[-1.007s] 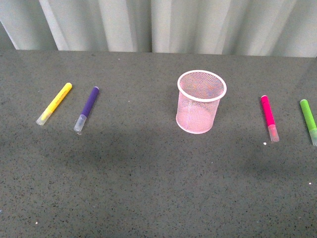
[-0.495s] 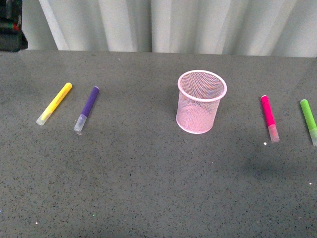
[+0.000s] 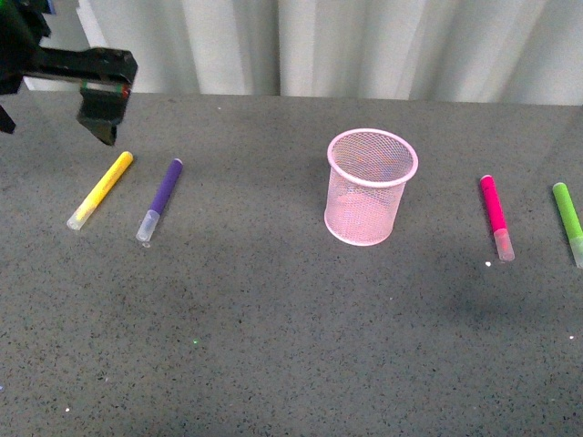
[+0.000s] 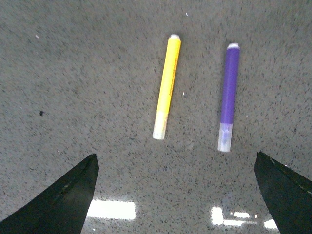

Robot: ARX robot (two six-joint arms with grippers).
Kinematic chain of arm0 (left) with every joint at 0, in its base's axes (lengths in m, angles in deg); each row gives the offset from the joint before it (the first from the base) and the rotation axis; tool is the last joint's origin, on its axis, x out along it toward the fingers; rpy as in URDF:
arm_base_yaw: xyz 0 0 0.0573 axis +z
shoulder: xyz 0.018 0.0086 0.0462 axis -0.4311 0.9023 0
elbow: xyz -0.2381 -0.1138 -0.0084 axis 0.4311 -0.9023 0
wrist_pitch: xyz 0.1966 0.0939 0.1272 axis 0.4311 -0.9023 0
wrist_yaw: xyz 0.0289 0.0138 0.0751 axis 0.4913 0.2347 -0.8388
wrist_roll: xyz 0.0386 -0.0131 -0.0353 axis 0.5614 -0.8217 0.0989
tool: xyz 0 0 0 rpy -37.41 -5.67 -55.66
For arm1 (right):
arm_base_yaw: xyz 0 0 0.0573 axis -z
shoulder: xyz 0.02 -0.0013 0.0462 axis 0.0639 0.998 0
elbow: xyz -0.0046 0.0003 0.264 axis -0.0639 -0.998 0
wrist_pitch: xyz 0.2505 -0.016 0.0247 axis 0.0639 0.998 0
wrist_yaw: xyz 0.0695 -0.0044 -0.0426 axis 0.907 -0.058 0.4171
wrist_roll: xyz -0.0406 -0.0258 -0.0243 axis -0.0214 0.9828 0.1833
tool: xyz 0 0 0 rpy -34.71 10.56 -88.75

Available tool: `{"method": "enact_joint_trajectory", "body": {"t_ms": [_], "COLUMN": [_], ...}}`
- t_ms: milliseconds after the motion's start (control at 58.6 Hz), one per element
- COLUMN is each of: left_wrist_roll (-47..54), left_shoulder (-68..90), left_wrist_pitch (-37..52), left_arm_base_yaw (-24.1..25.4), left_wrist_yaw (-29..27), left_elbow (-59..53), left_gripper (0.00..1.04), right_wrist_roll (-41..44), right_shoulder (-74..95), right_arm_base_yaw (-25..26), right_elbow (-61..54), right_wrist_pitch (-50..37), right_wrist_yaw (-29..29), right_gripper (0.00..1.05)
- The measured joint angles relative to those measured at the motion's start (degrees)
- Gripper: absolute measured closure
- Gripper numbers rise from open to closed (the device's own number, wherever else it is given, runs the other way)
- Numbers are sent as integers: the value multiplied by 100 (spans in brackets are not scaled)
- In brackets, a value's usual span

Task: Insert purple and pink pens into pink cup

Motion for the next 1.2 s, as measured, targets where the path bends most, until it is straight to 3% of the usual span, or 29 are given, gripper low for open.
{"method": "enact_joint_trajectory", "body": {"t_ms": [376,1195], "left_wrist_roll": [-262,509], "left_shoulder": [531,2216], "left_wrist_pitch": [389,101], "left_arm_base_yaw": [-619,-684], "left_wrist_yaw": [173,470], "left_elbow": [122,1950], "left_gripper": [7,7], "right_wrist_roll": [0,0], "right_shoulder": [0,0], "right_arm_base_yaw": [0,0], "right_elbow": [0,0], "right_wrist_pitch": [0,0], "right_wrist_yaw": [-2,0], "right_gripper": [7,7]}}
